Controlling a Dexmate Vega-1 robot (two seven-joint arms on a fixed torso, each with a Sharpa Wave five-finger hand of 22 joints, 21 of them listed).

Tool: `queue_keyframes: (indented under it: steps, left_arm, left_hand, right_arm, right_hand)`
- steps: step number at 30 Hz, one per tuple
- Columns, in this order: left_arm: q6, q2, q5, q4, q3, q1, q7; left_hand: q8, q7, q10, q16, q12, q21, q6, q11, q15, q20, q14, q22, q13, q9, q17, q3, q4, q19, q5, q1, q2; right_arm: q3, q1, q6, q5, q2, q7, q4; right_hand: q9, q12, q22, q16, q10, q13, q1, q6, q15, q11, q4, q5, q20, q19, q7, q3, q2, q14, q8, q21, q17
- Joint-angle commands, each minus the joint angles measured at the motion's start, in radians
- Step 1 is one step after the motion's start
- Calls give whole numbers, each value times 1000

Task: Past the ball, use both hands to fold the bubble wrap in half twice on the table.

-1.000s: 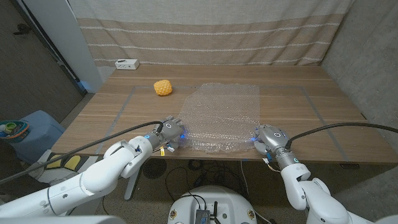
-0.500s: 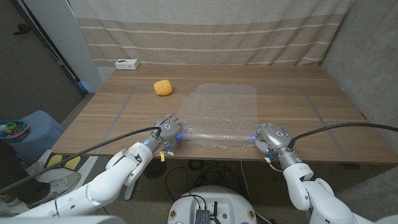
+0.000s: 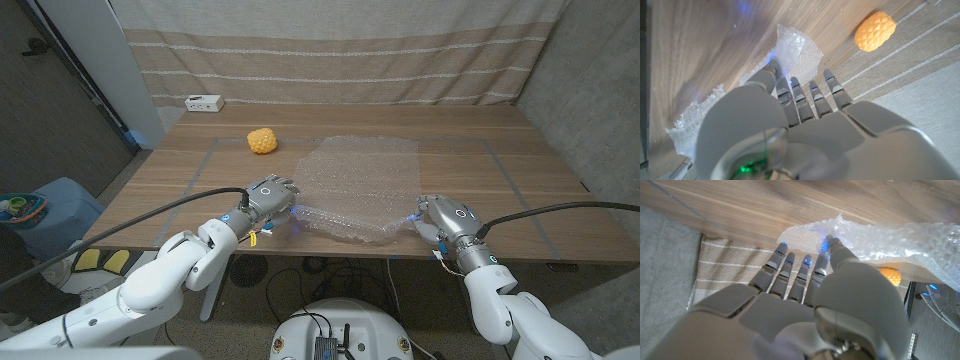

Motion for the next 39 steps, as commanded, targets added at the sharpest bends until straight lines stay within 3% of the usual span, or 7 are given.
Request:
queue_keyframes:
  steps: [1,7,14,21,29,34,39]
  left_arm:
    - [-74,75,-178,-121,-164,61,-8]
    - [-96,71,-216,-131,-234,96,-11]
    - [-89,27,-228,-122,-311,155,-3]
    - [-188,-53,-415,-77,-415,191,-13]
    - [-314,-117,-659,7,-448,139,-67]
    - [-351,-105,-830,69,-416,59,-154]
    - [-350,-88,-873,83,-408,30,-156]
  left_hand:
    - [9,17,0,-2,-6,2,16,7,-26,6,4,3,6,9,1,0,-1,-4,7,11,3]
    - [20,30,8,-3,-7,3,31,4,-28,4,7,3,6,19,0,0,-6,-6,12,21,0]
    - [30,42,30,-3,-4,7,43,4,-30,8,16,4,6,31,-1,0,-10,-1,19,34,-3]
    - [51,77,67,-2,3,15,84,3,-35,13,39,4,6,47,-1,-2,-19,12,33,55,-16]
    - [52,92,83,1,3,21,75,12,-15,28,61,5,7,59,1,-3,-17,19,45,70,-15]
    - [53,101,88,5,0,27,62,30,5,43,82,7,9,71,2,-3,-13,24,53,77,-11]
    - [52,104,94,3,-1,30,49,33,15,51,90,9,10,80,1,0,-15,24,58,84,-12]
  right_arm:
    - [117,-125,79,30,25,-171,-50]
    - [178,-163,120,49,66,-229,-32]
    - [273,-208,182,108,135,-274,-4]
    - [344,-218,238,157,209,-296,38]
    - [370,-171,318,189,251,-288,87]
    - [377,-123,373,214,271,-280,122]
    - [373,-75,415,227,279,-266,154]
  right_hand:
    - [1,-1,6,8,7,2,16,12,-144,3,-1,5,-5,0,0,-7,0,-6,6,0,4]
    - [2,-2,6,9,8,2,18,12,-149,0,1,5,-7,3,0,-10,0,-6,4,0,4]
    - [2,-4,6,10,7,3,21,13,-150,-1,2,6,-7,4,0,-14,0,-6,3,1,5]
    - [3,-6,6,11,6,3,24,14,-149,-1,2,7,-6,5,2,-17,1,-6,2,1,6]
    - [3,-7,7,13,6,3,28,13,-149,1,3,7,-3,5,3,-20,3,-3,0,0,7]
    - [3,-8,7,14,6,3,29,15,-148,0,4,8,-2,5,4,-22,3,-2,-1,1,8]
    - [3,-9,7,14,6,3,30,17,-147,1,4,8,-1,6,6,-24,3,-3,-1,1,8]
